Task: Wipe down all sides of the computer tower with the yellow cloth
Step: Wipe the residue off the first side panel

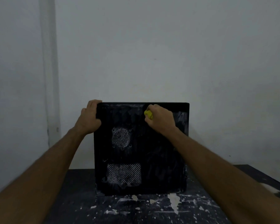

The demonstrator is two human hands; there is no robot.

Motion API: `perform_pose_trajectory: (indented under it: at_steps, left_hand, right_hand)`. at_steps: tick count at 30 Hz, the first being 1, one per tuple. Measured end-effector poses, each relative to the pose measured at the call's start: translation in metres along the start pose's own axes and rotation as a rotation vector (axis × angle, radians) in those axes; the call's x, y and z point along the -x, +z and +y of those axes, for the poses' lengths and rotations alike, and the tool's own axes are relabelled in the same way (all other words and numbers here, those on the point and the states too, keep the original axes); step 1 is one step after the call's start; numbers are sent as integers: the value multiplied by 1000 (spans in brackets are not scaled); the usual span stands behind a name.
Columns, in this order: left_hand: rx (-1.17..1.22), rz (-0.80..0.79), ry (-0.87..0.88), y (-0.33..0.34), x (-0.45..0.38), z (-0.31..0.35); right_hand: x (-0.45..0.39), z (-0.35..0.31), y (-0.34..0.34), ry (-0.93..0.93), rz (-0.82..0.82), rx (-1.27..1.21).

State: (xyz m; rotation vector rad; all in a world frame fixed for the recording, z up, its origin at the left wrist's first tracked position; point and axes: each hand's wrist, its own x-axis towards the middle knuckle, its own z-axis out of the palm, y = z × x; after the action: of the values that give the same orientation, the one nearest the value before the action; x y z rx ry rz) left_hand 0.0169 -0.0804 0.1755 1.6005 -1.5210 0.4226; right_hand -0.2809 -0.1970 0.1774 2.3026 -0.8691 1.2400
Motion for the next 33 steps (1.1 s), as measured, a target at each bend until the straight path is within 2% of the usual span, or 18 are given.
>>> perform_pose_trajectory:
  at_steps: [3, 7, 11, 15, 18, 22, 26, 29, 33]
  left_hand:
    - [-9, 4, -4, 0, 0, 0]
    - [-11, 14, -14, 1, 1, 3]
    - [-10, 24, -7, 1, 1, 2]
    - [-14, 31, -14, 2, 2, 5]
    - [-13, 27, -14, 1, 1, 4]
    - [-16, 37, -15, 2, 3, 6]
    - [-23, 29, -15, 0, 2, 6]
    - [-19, 29, -22, 1, 3, 8]
    - [-21, 39, -27, 1, 4, 10]
  right_hand:
    - [4, 0, 2, -49, -102, 10]
    - [8, 1, 6, 11, 28, -22]
    - [12, 0, 7, -20, -89, -32]
    - [12, -1, 9, -8, 1, -57]
    - [15, 0, 10, -73, -96, -23]
    - [12, 2, 7, -20, -17, -43]
    - [14, 2, 5, -75, -190, 1]
    - [15, 3, 5, -25, -77, -12]
    - [22, 0, 10, -53, -174, 4]
